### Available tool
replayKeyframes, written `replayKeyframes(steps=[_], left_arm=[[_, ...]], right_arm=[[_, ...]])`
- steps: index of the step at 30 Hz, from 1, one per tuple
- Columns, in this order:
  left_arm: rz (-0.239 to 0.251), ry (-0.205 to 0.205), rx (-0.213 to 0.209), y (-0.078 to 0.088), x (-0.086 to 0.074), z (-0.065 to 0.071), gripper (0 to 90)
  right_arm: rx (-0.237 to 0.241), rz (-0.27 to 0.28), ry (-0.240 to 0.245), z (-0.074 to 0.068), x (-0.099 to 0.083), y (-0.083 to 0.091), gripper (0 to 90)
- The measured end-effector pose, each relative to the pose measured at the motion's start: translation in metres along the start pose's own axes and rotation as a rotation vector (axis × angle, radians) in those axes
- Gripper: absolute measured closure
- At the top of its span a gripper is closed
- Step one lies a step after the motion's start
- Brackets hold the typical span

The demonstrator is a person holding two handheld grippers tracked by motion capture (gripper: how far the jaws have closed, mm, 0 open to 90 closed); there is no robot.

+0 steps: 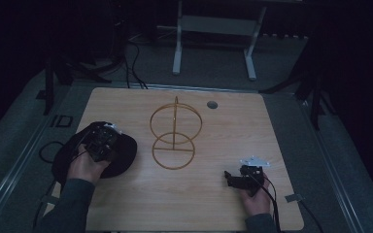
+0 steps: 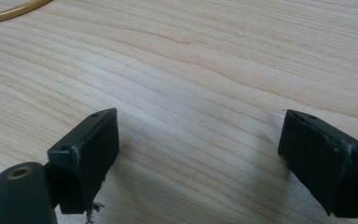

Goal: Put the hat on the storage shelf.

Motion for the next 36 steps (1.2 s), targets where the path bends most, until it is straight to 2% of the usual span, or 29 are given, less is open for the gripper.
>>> replayKeyframes(steps=[6, 13, 17, 22, 28, 36], left_arm=[[-0.003, -0.027, 0.015, 0.012, 0.005, -0.002, 78.8], [0.008, -0.040, -0.001, 0.019, 0.010, 0.000, 78.7], [0.008, -0.063, 0.002, 0.021, 0.012, 0.000, 78.6], [0.010, -0.090, -0.019, 0.023, 0.012, 0.003, 78.5], [0.012, -0.102, -0.029, 0.027, 0.013, 0.003, 78.5], [0.019, -0.160, -0.027, 0.033, 0.015, 0.006, 78.4]], right_arm=[[0.000, 0.000, 0.000, 0.000, 0.000, 0.000, 12.3], [0.001, -0.001, -0.002, 0.000, 0.000, 0.000, 12.3], [0.000, 0.000, -0.001, 0.000, 0.000, 0.000, 12.3], [0.000, -0.001, -0.001, 0.000, 0.000, 0.000, 12.3], [0.001, -0.001, -0.001, 0.000, 0.000, 0.000, 12.3], [0.001, -0.001, -0.002, 0.000, 0.000, 0.000, 12.3]])
Point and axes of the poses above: each handheld gripper's, and its own axes: y roughly backward along the jaws, x roughly out of its top, z roughly to its right, the point moved 10 cm from there along -y, roughly forward along the jaws, and after that the axes turned 9 degrees about -z, right-handed, at the moved point
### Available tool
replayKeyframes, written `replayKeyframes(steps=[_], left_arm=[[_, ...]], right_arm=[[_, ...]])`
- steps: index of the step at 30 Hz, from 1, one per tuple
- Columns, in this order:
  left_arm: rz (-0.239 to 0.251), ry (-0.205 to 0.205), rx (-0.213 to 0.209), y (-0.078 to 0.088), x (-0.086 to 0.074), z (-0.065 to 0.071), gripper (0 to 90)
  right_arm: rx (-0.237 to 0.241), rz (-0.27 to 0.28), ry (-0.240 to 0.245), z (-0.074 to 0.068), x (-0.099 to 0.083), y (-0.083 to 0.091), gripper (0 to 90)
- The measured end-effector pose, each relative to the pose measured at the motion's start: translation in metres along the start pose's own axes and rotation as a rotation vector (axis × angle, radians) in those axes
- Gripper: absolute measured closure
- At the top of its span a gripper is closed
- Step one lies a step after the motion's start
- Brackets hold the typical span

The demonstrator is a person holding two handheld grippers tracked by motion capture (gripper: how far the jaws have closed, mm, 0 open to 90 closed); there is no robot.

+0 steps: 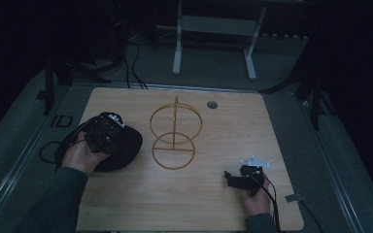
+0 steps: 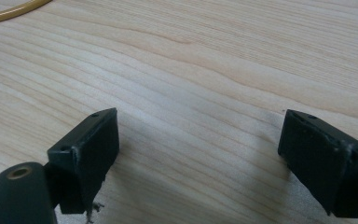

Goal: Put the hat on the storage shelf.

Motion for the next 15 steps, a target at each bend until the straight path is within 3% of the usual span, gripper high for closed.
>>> replayKeyframes(steps=[15], left_arm=[[-0.004, -0.055, -0.008, 0.015, 0.006, 0.002, 78.2]], right_arm=[[-0.001, 0.001, 0.001, 0.000, 0.000, 0.000, 12.3]])
Point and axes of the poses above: each handheld gripper's, and its own axes: y roughly backward along the jaws, x roughly out of its top, z roughly to its right, the point moved 10 cm from there along -y, roughly forward along the jaws, and after that the axes turned 9 degrees about -z, right-handed, at the moved point
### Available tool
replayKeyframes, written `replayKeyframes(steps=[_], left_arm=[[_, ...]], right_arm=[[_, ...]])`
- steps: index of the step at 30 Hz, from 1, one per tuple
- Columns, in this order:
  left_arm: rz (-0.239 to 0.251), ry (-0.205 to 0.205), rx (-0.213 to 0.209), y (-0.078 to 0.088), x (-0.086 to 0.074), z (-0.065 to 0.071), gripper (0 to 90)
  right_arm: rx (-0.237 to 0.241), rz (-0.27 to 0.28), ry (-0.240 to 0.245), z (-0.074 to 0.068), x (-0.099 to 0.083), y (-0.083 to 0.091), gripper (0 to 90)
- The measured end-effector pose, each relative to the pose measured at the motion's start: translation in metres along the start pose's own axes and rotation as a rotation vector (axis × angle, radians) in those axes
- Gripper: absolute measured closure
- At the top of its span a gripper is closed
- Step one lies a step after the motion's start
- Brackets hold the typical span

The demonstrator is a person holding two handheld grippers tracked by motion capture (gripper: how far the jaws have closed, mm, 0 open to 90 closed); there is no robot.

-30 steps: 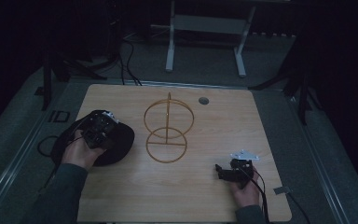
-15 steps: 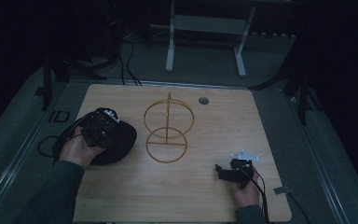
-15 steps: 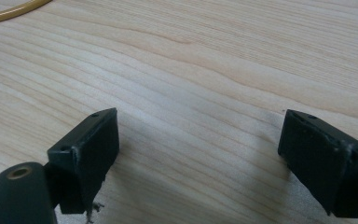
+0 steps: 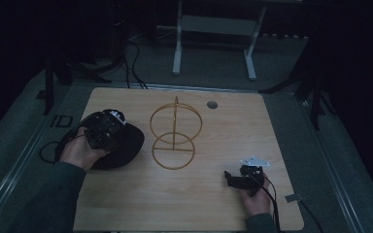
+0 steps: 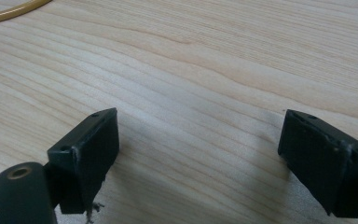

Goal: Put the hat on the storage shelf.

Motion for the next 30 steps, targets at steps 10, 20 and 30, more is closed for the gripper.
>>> replayKeyframes(steps=[10, 20, 30], left_arm=[[-0.002, -0.038, -0.008, 0.014, 0.008, 0.002, 77.9], [-0.007, -0.071, -0.023, 0.024, 0.016, 0.005, 77.7], [-0.007, -0.099, -0.027, 0.039, 0.024, 0.005, 77.6]], right_arm=[[0.000, 0.000, 0.000, 0.000, 0.000, 0.000, 12.3], [0.000, 0.000, 0.000, 0.000, 0.000, 0.000, 12.3], [-0.001, 0.000, 0.001, 0.000, 0.000, 0.000, 12.3]])
Point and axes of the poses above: each handheld gripper's, and its own axes: y roughly backward along the jaws, x roughly out of its top, z roughly to its right, the point moved 10 cm from there along -y, roughly forward along the jaws, and after that the axes turned 9 degrees about -z, right-handed, at the moved point
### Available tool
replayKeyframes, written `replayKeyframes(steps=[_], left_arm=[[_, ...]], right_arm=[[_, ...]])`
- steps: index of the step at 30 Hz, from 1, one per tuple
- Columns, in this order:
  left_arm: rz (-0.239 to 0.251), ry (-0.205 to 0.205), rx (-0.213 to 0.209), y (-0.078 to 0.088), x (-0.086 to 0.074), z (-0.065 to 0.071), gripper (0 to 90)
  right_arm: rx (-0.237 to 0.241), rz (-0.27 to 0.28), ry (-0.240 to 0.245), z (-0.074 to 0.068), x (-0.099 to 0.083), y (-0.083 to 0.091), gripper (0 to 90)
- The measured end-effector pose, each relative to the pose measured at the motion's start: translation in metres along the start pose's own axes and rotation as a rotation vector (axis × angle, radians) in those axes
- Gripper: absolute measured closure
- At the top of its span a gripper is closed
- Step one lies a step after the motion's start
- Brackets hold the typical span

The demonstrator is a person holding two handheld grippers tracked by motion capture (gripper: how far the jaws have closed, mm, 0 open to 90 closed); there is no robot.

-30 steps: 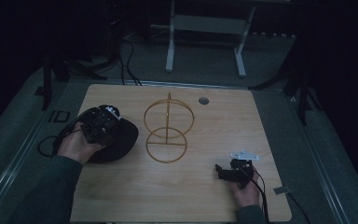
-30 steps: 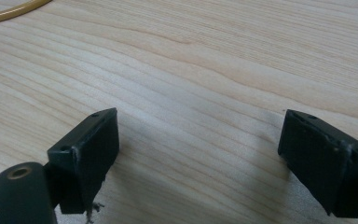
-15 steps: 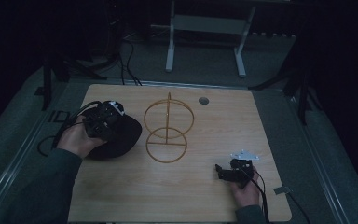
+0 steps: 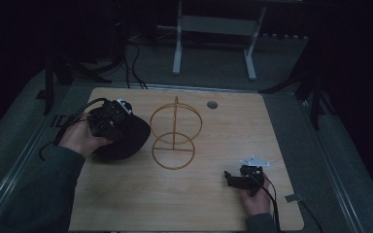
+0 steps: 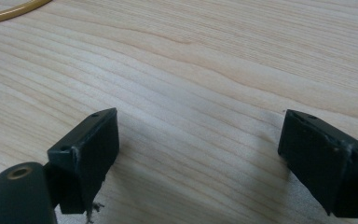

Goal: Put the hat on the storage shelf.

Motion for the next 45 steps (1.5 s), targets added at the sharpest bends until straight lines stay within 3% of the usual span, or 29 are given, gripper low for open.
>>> replayKeyframes(steps=[5, 18, 45], left_arm=[[0.012, -0.013, -0.009, 0.011, 0.005, -0.001, 77.5], [-0.019, -0.052, 0.007, 0.021, 0.005, -0.005, 77.2], [0.051, -0.066, 0.020, 0.057, 0.008, -0.013, 76.6]], right_arm=[[0.000, 0.000, 0.001, 0.000, 0.000, 0.000, 12.3], [0.000, 0.000, 0.000, 0.000, 0.000, 0.000, 12.3], [0.000, 0.001, 0.002, 0.000, 0.000, 0.000, 12.3]])
Point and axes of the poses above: each handheld gripper's, and its own axes: y roughly backward along the jaws, x roughly out of its top, z roughly to its right, the point moved 10 cm from there along -y, roughly forward along the jaws, and after that the axes turned 9 degrees about -z, right-handed, at the moved point
